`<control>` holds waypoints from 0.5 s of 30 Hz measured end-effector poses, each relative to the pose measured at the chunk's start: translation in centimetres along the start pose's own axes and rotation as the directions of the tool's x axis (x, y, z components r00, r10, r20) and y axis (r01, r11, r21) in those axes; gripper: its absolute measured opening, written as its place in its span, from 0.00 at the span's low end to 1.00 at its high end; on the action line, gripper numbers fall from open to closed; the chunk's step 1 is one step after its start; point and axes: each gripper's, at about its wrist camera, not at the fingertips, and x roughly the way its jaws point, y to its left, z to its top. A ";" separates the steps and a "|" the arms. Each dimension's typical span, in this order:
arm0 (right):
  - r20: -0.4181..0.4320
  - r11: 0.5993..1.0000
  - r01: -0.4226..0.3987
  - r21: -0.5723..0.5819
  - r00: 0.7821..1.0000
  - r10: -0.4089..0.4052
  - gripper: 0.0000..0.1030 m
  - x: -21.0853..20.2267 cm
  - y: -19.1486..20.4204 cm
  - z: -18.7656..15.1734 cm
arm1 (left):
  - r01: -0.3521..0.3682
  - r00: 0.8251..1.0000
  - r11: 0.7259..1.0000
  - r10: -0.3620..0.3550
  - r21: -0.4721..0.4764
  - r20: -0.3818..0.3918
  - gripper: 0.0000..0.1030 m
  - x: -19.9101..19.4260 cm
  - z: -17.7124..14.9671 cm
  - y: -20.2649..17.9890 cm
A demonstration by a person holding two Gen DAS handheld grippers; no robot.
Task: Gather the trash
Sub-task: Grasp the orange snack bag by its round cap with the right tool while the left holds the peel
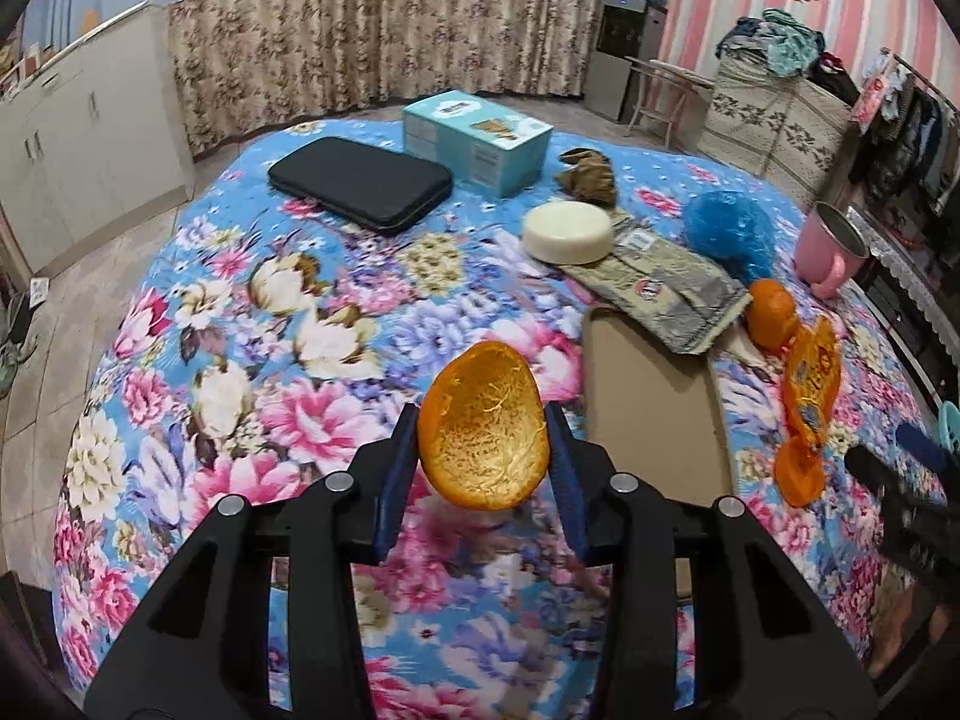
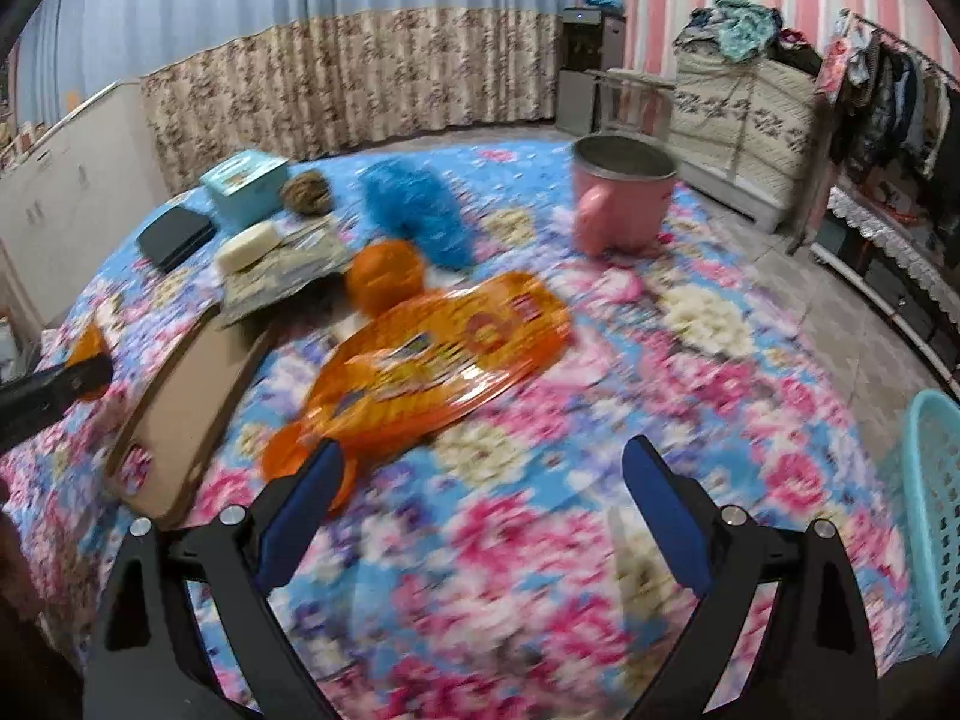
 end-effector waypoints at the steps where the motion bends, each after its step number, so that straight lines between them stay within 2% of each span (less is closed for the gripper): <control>1: -0.006 1.000 -0.006 -0.014 1.000 0.006 0.89 0.0 0.5 -0.3 | -0.003 1.000 1.000 0.003 -0.005 -0.002 0.39 0.0 0.0 0.2; 4: -0.019 0.997 -0.014 -0.082 1.000 0.012 0.89 0.2 2.4 -0.8 | -0.009 1.000 1.000 0.009 -0.016 0.001 0.39 -0.2 0.2 0.7; 9: -0.032 0.991 -0.044 -0.124 0.999 0.041 0.89 0.4 3.9 -1.4 | -0.004 1.000 1.000 0.004 -0.016 0.010 0.39 -0.6 0.2 0.8; 14: -0.068 0.996 -0.069 -0.064 0.996 0.064 0.88 1.5 3.4 -1.2 | 0.001 1.000 1.000 -0.001 -0.021 -0.007 0.39 -0.6 0.0 0.7; 15: -0.068 0.996 -0.069 -0.063 0.996 0.065 0.83 1.5 3.4 -1.1 | 0.002 1.000 1.000 -0.003 -0.021 -0.008 0.39 -0.6 -0.1 0.6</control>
